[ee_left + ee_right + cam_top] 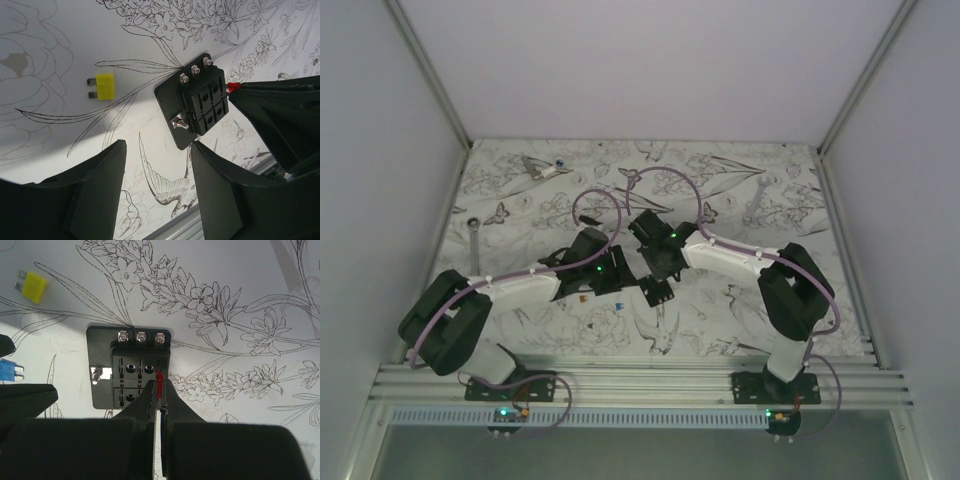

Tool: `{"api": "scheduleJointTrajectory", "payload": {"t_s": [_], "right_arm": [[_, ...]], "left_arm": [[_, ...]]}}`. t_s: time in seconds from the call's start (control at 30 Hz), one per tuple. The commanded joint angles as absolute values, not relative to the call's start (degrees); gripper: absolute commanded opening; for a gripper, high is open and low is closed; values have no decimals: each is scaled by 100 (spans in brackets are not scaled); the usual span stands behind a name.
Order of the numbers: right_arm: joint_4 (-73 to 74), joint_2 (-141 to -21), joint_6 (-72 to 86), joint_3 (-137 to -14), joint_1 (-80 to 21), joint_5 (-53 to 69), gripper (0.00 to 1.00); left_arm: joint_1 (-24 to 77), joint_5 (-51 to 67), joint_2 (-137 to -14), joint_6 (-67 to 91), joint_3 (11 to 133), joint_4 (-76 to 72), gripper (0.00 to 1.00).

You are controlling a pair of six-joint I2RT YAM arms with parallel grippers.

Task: Snap on the fuse box
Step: Install the fuse at the fuse box base.

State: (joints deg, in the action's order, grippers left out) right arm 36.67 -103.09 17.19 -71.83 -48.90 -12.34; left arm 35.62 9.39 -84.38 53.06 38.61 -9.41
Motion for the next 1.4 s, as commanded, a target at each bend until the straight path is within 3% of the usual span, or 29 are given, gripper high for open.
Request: {"api": "scheduleJointTrajectory", "payload": {"t_s": [0.0, 1.07, 1.37], "right_arm": [[3727, -10381, 1812, -7383, -4939, -1417, 0], [3337, -10442, 1962, -7032, -4889, -1488, 0], [3295, -10219, 1960, -6981, -4887, -1468, 0]], "left_arm": [[3524, 1046, -8446, 5353, 3813, -1037, 58], [3440, 1036, -8206, 5458, 3640, -1074, 89], [3428, 1027, -8139, 5480, 3627, -1073, 93]]}}
